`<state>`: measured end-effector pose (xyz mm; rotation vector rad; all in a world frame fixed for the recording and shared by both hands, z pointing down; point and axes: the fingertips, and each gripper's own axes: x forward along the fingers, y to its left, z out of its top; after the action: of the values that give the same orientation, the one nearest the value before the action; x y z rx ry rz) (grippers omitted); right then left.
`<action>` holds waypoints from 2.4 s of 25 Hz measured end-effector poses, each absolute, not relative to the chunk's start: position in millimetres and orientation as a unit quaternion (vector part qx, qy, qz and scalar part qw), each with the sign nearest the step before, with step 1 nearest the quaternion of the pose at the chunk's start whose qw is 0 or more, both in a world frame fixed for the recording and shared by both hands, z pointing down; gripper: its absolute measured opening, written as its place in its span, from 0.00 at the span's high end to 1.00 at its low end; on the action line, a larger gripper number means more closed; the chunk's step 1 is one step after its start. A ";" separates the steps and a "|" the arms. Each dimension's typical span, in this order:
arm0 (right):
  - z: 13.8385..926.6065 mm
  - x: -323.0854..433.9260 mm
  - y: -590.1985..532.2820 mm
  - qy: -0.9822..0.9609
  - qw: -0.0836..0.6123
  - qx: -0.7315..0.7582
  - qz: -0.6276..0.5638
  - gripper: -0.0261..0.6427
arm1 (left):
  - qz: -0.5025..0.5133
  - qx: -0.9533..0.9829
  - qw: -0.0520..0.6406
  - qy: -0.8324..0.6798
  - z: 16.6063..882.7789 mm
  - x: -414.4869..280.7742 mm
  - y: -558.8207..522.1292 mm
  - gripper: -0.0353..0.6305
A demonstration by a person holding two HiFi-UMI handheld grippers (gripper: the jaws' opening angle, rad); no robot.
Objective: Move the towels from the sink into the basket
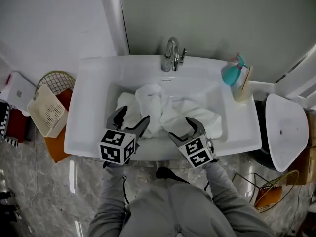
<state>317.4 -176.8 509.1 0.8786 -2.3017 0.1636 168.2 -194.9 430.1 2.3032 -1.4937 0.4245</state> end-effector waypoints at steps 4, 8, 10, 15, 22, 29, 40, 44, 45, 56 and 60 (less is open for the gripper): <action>541.2 310.8 -196.2 -0.876 0.383 0.290 0.051 0.39 | 0.222 0.811 0.212 -0.498 466.5 174.4 -231.2 0.30; 570.1 306.0 -207.5 -0.868 0.433 0.242 0.034 0.34 | 0.275 0.797 0.255 -0.474 501.6 177.2 -256.9 0.28; 581.5 306.2 -211.1 -0.860 0.455 0.229 0.025 0.33 | 0.290 0.790 0.289 -0.457 518.5 179.8 -264.3 0.27; 599.6 305.2 -219.4 -0.844 0.493 0.210 0.004 0.32 | 0.309 0.777 0.335 -0.434 549.2 180.5 -285.0 0.27; 629.2 302.0 -223.6 -0.814 0.549 0.189 0.001 0.31 | 0.352 0.781 0.364 -0.366 587.5 202.7 -294.2 0.27; 658.6 282.1 -225.2 -0.801 0.572 0.174 0.010 0.31 | 0.411 0.776 0.355 -0.321 612.0 211.6 -289.6 0.27; 666.4 265.1 -229.4 -0.791 0.583 0.184 -0.020 0.43 | 0.425 0.779 0.333 -0.320 617.2 210.1 -290.1 0.47; 652.8 258.9 -233.0 -0.799 0.566 0.200 -0.041 0.55 | 0.408 0.788 0.331 -0.321 611.3 216.0 -288.5 0.60; 648.2 258.4 -234.9 -0.800 0.561 0.206 -0.050 0.56 | 0.402 0.791 0.331 -0.322 608.9 217.4 -288.2 0.63; 594.6 256.1 -251.8 -0.809 0.509 0.278 -0.100 0.66 | 0.349 0.805 0.307 -0.368 561.1 215.4 -291.4 0.68; 572.3 250.4 -253.5 -0.819 0.481 0.293 -0.113 0.66 | 0.336 0.806 0.294 -0.390 539.6 209.9 -288.5 0.69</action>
<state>250.4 -253.5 572.3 0.7147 -1.9960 -0.2750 209.9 -288.5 539.6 2.1449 -1.0381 0.8934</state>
